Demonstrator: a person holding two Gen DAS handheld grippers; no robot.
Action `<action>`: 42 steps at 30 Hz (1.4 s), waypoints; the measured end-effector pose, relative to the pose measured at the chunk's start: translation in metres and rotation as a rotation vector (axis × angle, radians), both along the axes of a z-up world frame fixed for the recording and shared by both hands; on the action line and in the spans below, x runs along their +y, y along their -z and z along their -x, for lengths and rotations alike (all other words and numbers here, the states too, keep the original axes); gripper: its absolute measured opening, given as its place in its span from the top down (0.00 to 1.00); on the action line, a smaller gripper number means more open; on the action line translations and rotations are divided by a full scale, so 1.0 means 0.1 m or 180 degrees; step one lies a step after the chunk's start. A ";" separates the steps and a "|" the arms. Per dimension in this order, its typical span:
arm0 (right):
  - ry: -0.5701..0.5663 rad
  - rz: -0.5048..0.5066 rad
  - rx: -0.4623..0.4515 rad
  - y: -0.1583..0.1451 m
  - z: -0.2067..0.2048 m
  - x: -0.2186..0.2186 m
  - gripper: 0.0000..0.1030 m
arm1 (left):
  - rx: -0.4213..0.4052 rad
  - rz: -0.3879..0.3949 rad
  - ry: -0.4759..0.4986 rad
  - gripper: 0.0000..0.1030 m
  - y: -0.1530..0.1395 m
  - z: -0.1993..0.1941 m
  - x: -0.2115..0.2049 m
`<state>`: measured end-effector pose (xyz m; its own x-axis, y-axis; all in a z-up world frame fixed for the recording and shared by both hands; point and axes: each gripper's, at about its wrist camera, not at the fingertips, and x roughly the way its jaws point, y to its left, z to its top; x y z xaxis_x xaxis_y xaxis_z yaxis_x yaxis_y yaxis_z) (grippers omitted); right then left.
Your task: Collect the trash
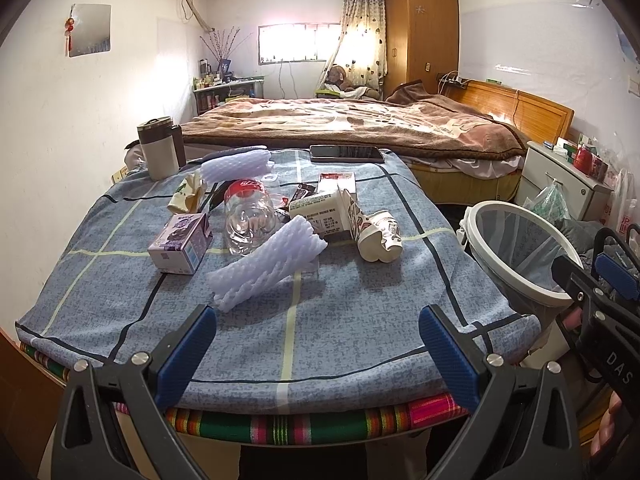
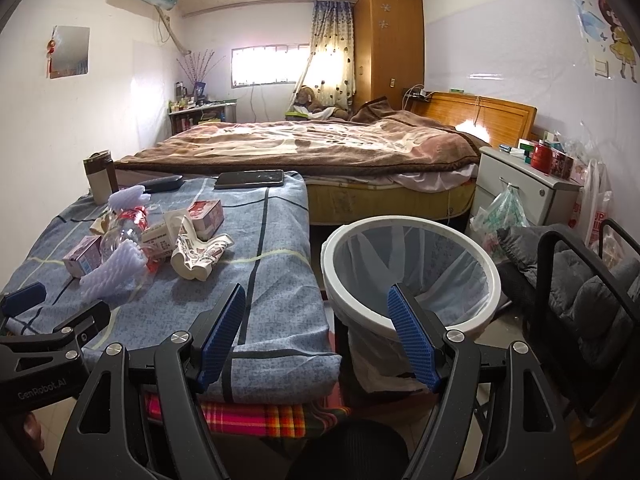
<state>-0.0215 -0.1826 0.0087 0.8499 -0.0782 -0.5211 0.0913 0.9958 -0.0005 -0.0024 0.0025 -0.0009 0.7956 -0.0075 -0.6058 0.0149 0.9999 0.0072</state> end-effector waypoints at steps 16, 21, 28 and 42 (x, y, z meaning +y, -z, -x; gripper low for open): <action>0.0003 0.0005 0.0014 0.01 -0.02 0.06 0.27 | 0.0017 0.0015 -0.0021 0.00 -0.02 0.01 0.02; 0.0004 0.0005 0.0014 0.01 -0.02 0.06 0.27 | 0.0016 0.0014 -0.0017 0.00 -0.01 0.01 0.03; 0.0002 0.0006 0.0015 0.01 -0.02 0.06 0.27 | 0.0016 0.0015 -0.0016 0.00 -0.01 0.01 0.03; 0.0002 0.0013 0.0016 0.02 -0.02 0.06 0.27 | 0.0032 0.0028 -0.0031 0.00 0.00 -0.01 0.04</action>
<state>-0.0198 -0.1761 0.0070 0.8472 -0.0809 -0.5251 0.0919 0.9958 -0.0051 -0.0017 0.0065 -0.0009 0.7895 -0.0051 -0.6137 0.0052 1.0000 -0.0016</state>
